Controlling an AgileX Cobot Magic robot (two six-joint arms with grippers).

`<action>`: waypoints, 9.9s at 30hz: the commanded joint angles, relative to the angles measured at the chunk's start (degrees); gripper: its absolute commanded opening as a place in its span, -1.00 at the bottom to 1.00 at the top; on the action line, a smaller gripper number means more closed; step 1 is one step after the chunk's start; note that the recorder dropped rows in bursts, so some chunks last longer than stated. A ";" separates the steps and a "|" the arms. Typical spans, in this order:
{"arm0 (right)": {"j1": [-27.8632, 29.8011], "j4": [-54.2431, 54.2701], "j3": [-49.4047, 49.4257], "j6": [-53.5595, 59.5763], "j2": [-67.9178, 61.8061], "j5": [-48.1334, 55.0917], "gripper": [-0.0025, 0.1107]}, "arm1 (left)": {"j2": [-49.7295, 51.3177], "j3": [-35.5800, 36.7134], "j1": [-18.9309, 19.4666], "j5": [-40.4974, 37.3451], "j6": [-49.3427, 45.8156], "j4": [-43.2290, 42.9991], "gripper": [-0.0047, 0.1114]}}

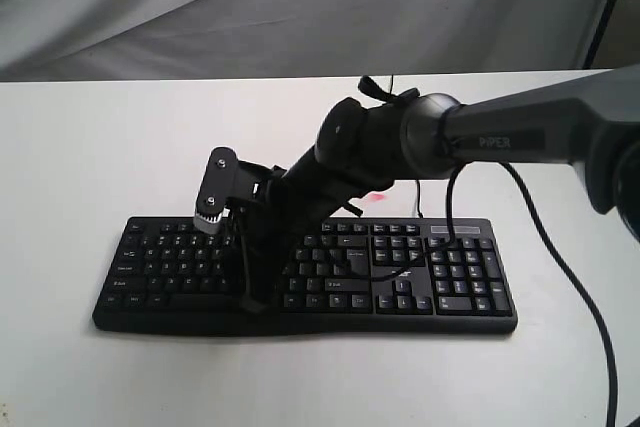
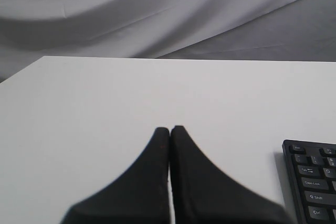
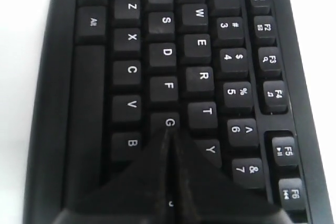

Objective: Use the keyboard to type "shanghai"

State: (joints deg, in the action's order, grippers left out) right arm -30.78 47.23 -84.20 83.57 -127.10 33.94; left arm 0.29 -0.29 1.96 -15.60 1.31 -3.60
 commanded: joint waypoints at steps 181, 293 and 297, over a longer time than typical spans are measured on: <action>5.47 5.22 4.38 10.17 2.90 1.81 -0.96 | -0.29 0.29 -0.21 0.36 0.07 0.04 -0.91; 3.92 -8.74 4.38 -28.40 90.96 8.09 -0.96 | -0.29 0.29 -0.21 0.36 0.07 0.04 -0.91; 3.92 -8.74 4.38 -28.40 92.70 8.09 -0.96 | -0.29 0.29 -0.21 0.36 0.07 0.04 -0.91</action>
State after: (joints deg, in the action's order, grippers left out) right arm -26.64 38.78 -80.01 55.41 -35.47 41.67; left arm 0.29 -0.29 1.96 -15.60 1.31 -3.60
